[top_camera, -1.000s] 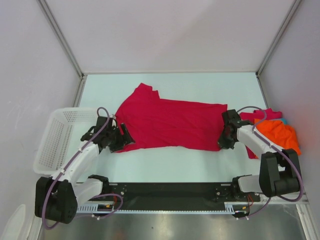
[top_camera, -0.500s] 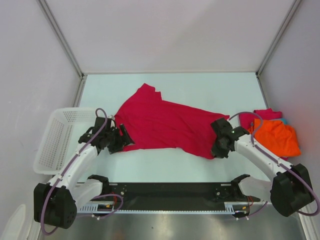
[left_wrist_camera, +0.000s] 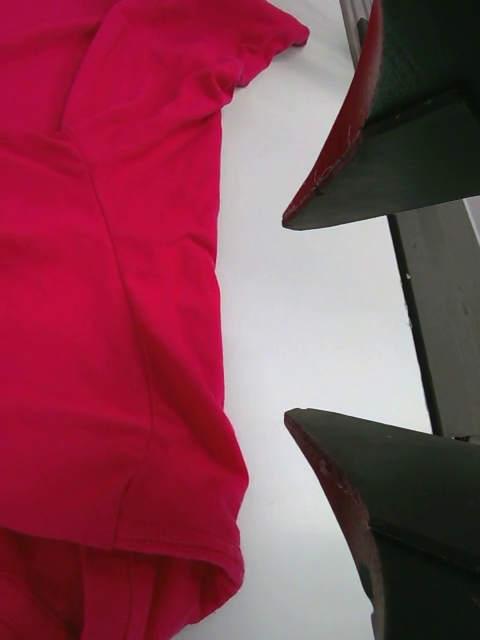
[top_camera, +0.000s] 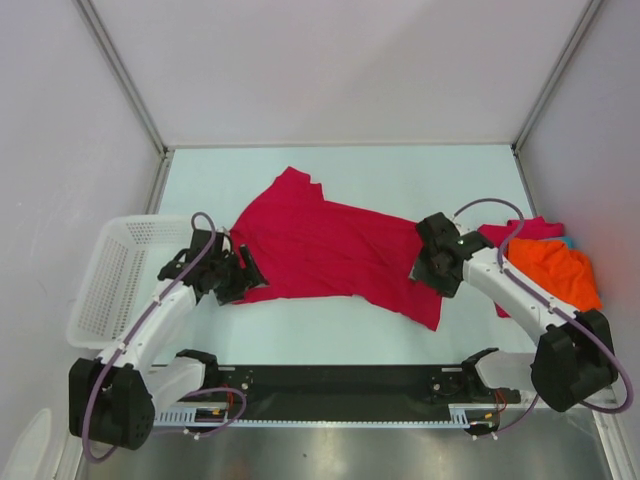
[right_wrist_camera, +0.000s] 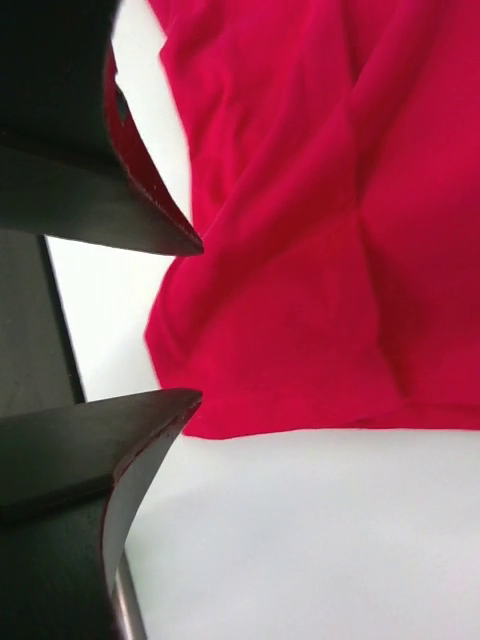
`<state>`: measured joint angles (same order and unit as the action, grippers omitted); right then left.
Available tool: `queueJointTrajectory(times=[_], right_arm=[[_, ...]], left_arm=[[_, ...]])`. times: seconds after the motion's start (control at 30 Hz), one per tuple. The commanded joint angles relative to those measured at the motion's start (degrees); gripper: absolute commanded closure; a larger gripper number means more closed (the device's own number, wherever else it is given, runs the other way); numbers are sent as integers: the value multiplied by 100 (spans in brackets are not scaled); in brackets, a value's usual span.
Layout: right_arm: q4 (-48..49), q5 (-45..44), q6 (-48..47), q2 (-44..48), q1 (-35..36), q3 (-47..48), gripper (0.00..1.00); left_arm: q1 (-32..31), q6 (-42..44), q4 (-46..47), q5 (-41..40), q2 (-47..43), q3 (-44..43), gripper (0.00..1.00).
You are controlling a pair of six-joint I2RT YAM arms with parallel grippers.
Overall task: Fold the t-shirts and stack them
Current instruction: Fold the other side of the tshirt into a rectangle
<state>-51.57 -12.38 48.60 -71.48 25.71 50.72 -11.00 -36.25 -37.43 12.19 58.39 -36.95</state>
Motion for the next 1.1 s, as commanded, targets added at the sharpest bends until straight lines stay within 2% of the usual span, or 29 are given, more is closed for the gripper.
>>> queueJointTrajectory(times=[0.0, 0.2, 0.33, 0.5, 0.8, 0.87, 1.07], right_arm=[[542, -554, -306, -418, -127, 456, 33], [1447, -283, -948, -1876, -892, 1316, 36], [1544, -98, -1124, -2650, -1340, 2134, 36], [1554, 25, -1186, -3291, -1718, 2837, 36], [1378, 70, -1212, -3451, -1983, 3190, 36], [1290, 34, -1230, -3399, -2017, 3172, 36], [1167, -18, -1204, -3100, -2018, 2900, 35]], left_arm=[[46, 21, 192, -67, 479, -698, 22], [248, 469, 280, 144, 1981, -2332, 21], [511, 697, 219, 381, 3176, -3553, 20], [828, 874, -413, 460, 4952, -5540, 20], [1074, 663, -221, 451, 6596, -6912, 19], [1083, 523, -186, 688, 6964, -7254, 19], [1259, 558, -133, 645, 7783, -8318, 18]])
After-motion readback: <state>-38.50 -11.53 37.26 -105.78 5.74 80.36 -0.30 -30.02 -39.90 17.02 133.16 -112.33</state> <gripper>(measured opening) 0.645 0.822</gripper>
